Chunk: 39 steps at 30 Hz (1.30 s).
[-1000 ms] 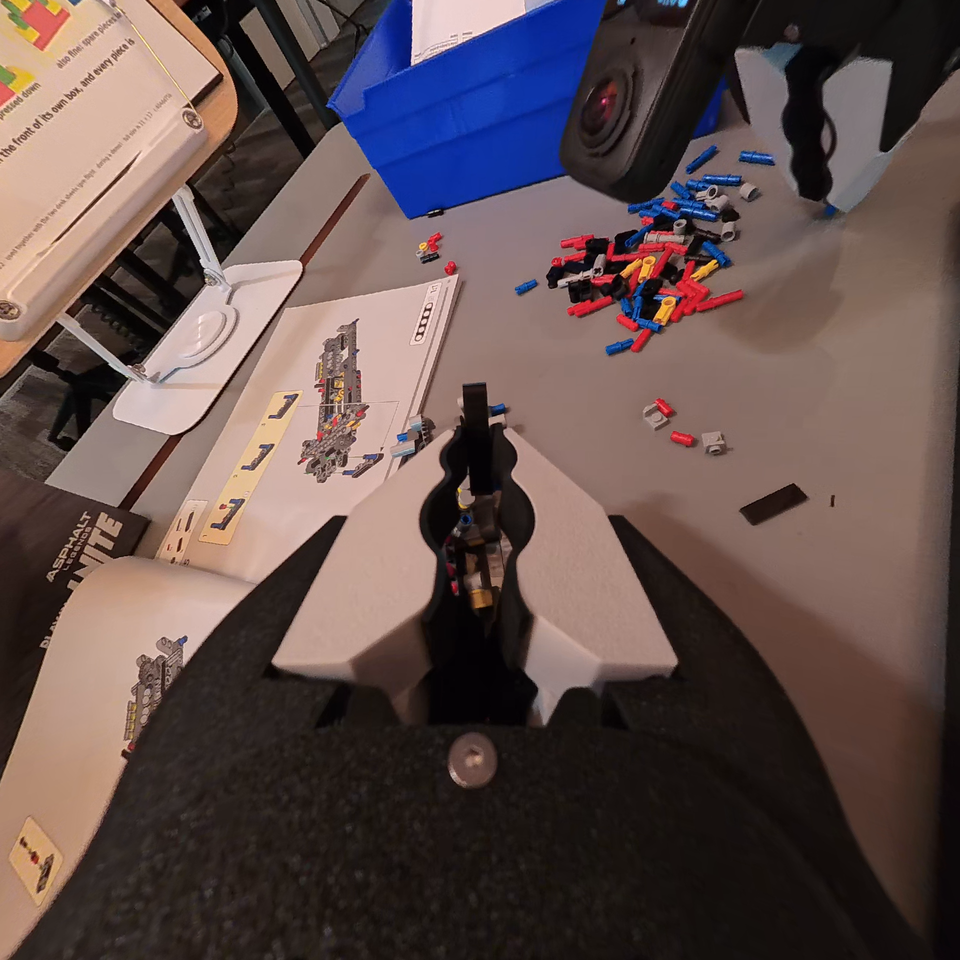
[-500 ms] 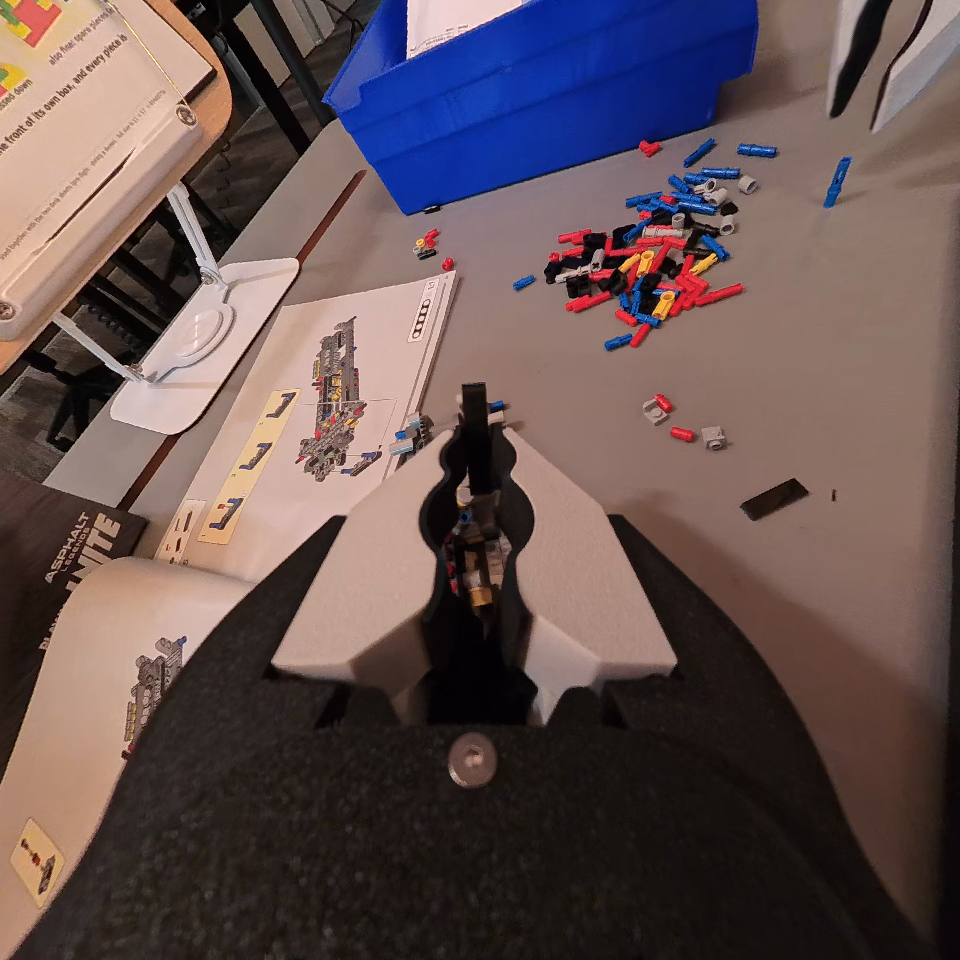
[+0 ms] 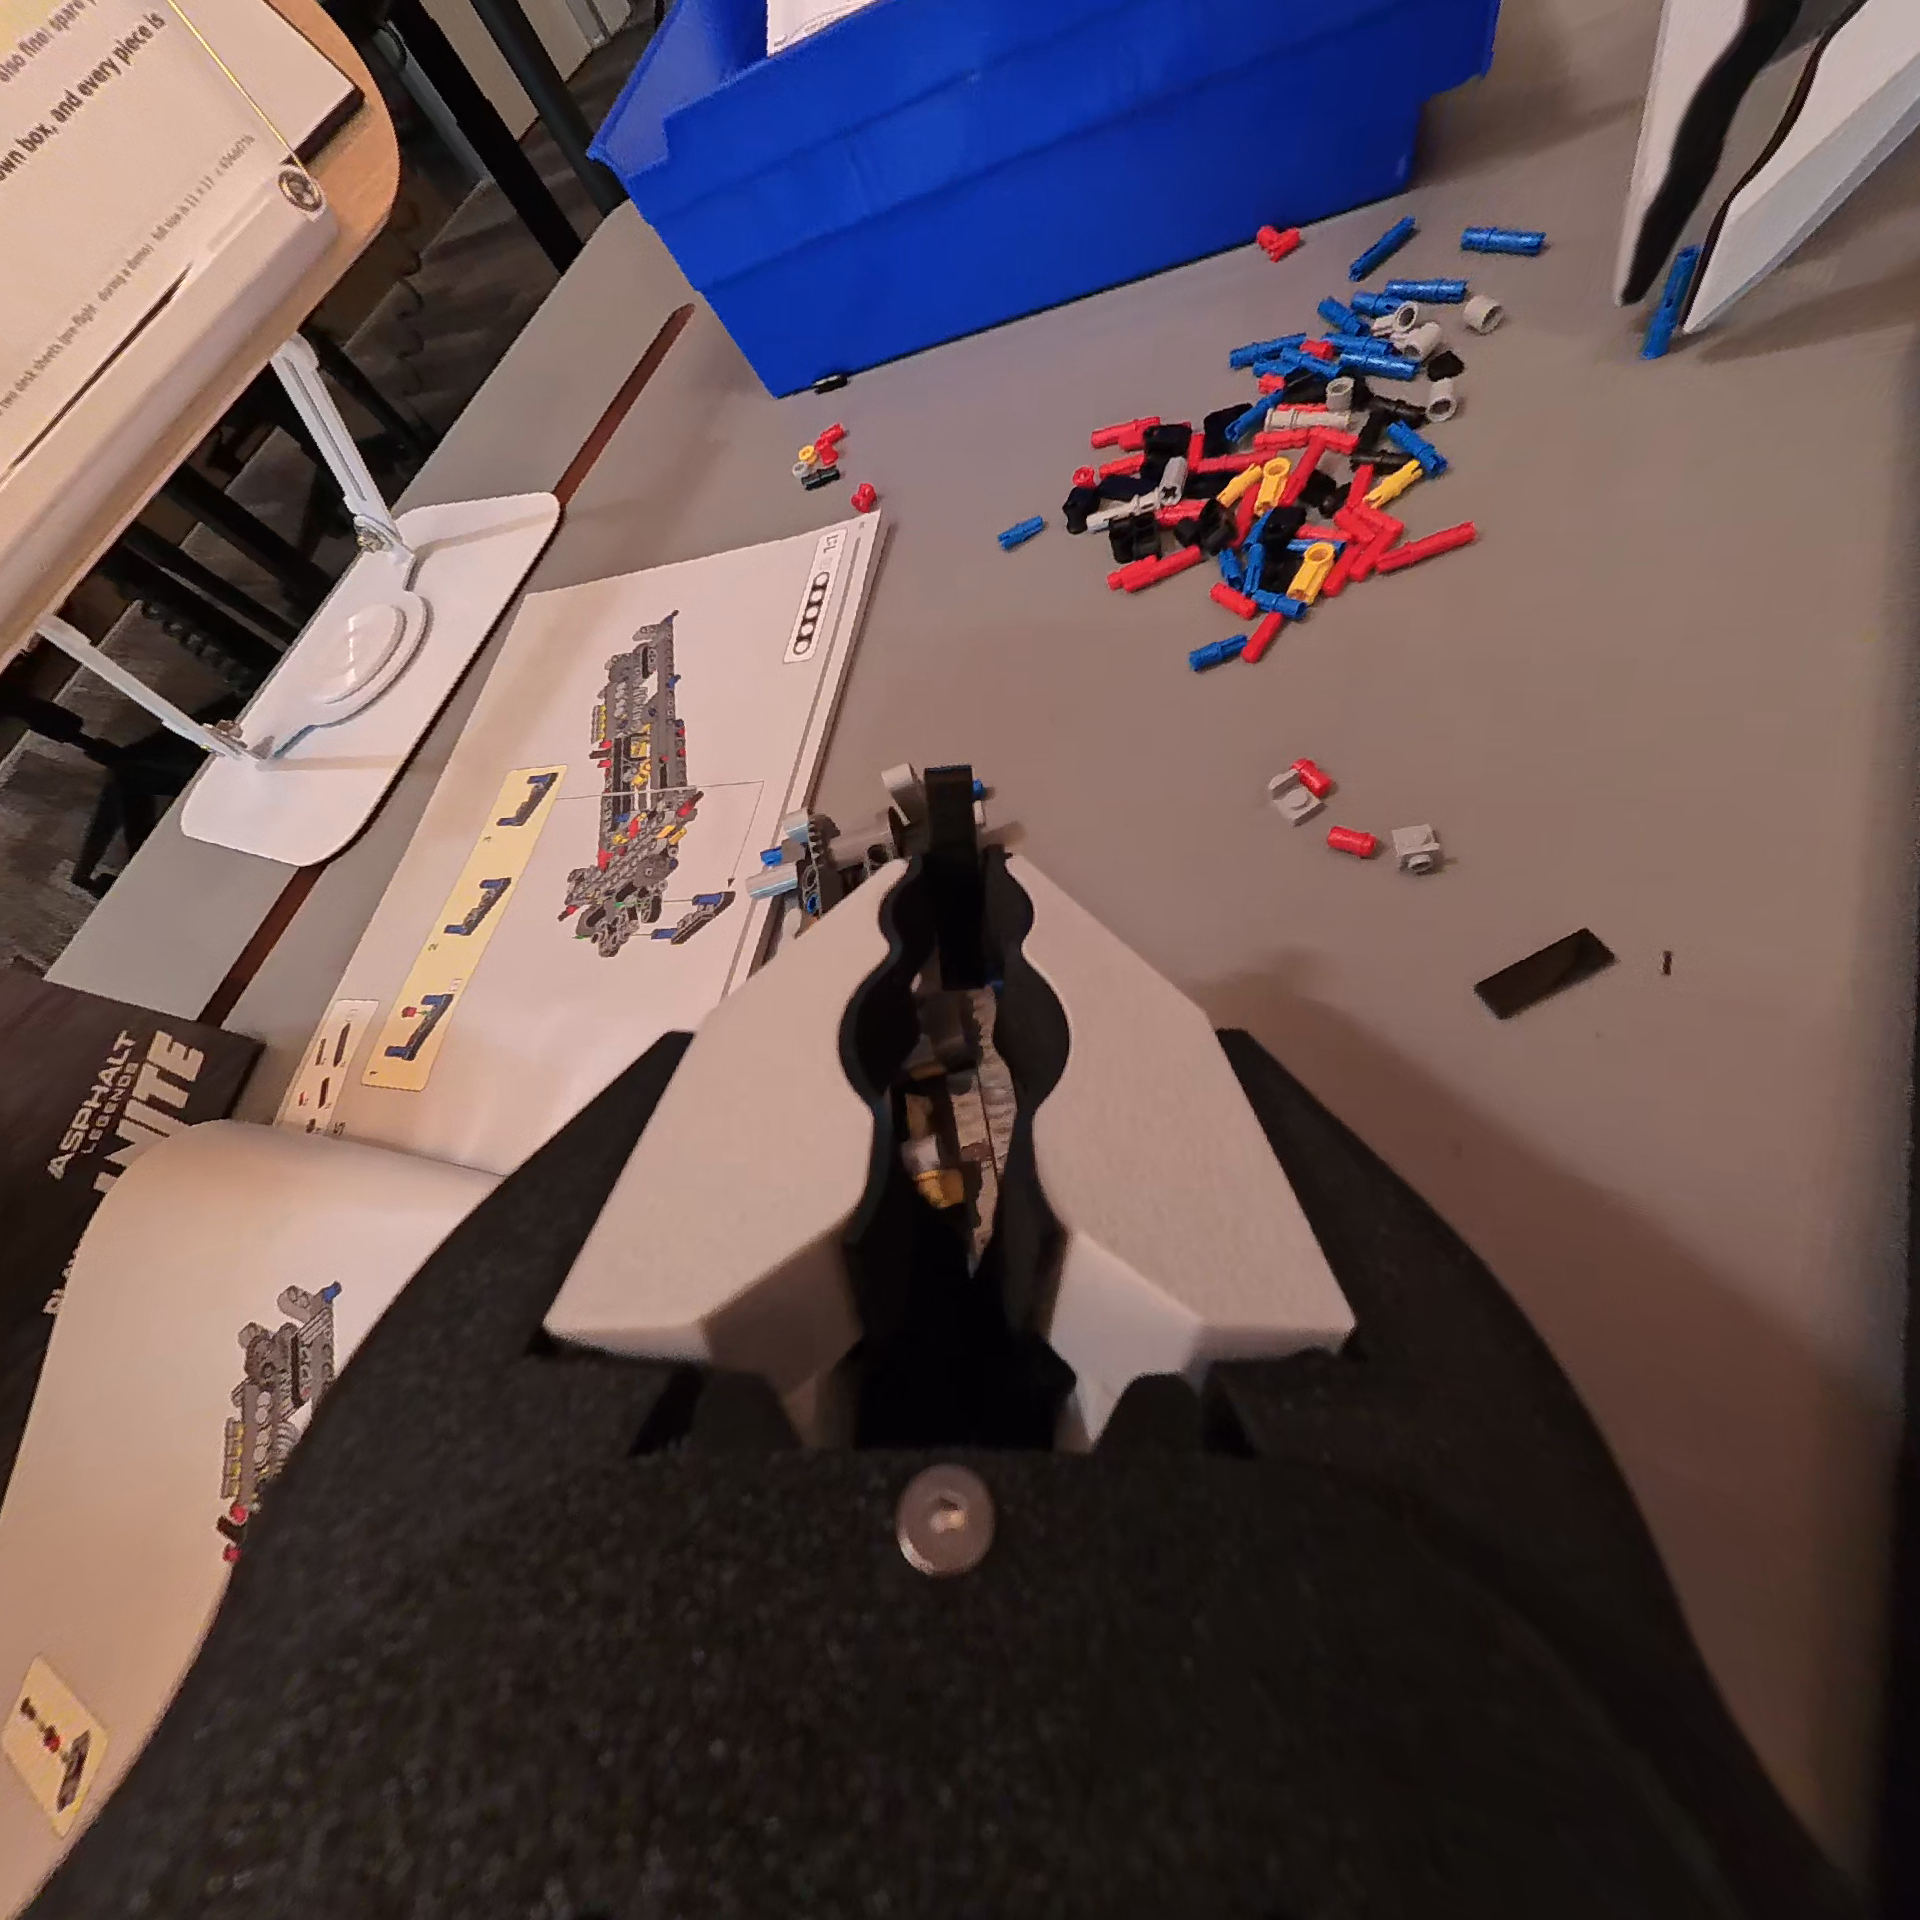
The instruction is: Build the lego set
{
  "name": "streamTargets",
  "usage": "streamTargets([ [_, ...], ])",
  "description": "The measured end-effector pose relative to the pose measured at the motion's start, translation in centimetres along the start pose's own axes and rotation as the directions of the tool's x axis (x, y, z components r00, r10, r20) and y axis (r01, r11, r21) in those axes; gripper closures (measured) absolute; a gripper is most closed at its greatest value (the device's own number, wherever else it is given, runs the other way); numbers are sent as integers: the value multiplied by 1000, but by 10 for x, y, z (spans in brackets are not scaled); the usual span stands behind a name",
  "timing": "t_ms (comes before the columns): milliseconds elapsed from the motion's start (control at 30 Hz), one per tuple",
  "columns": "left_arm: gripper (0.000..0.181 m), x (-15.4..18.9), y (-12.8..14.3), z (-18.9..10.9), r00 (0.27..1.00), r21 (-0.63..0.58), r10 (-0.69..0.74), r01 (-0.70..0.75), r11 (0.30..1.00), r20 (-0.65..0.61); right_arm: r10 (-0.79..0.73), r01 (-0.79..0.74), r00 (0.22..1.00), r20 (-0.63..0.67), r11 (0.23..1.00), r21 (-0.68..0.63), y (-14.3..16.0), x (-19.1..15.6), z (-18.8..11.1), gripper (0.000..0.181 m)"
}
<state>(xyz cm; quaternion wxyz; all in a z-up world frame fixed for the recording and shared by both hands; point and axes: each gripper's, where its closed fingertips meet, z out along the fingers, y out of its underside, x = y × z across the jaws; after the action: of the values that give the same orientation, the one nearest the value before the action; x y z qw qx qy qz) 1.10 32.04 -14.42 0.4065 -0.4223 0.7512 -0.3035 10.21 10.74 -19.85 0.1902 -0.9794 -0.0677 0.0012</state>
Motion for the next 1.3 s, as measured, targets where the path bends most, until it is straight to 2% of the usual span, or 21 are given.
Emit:
streamTargets([
  [367,175,-1,2,1,1000,-6,-1,1,1000,-1,-13,13,1000,20,999,-32,3,0,5,176],
  [500,176,-1,0,0,1000,5,-8,8,1000,-4,-43,43,999,3,999,16,-8,0,1,177],
  [567,176,0,-7,-2,998,43,-53,54,998,-26,-106,111,994,-40,984,139,-36,-5,-11,177],
  [633,175,2,-19,-7,988,101,-136,144,984,-79,-136,165,985,-109,926,340,-91,-20,-35,177],
  [667,175,3,-25,-10,976,133,-186,200,971,-114,-117,173,982,-149,872,458,-123,-30,-50,177],
  [733,175,2,-38,-16,943,194,-280,313,930,-182,-6,124,985,-170,710,693,-184,-51,-76,177],
  [800,175,-1,-49,-23,907,246,-348,403,882,-238,113,69,982,-151,531,845,-220,-64,-88,178],
  [833,175,-2,-53,-26,891,267,-373,438,859,-260,166,81,969,-181,478,874,-229,-63,-87,178],
  [900,175,-6,-60,-32,860,298,-415,497,815,-297,226,93,950,-218,461,882,-238,-61,-74,178],
  [933,174,-7,-63,-34,848,308,-431,518,798,-309,237,65,954,-185,439,896,-243,-64,-70,178],
  [967,174,-9,-64,-35,841,313,-440,530,788,-314,246,34,958,-148,416,909,-246,-67,-68,178],
  [1067,174,-10,-64,-35,844,313,-441,526,791,-305,254,58,953,-168,390,919,-252,-69,-67,177],
  [1300,175,-10,-55,-26,850,286,-449,518,806,-275,262,47,949,-174,430,901,-257,-63,-51,177],
])
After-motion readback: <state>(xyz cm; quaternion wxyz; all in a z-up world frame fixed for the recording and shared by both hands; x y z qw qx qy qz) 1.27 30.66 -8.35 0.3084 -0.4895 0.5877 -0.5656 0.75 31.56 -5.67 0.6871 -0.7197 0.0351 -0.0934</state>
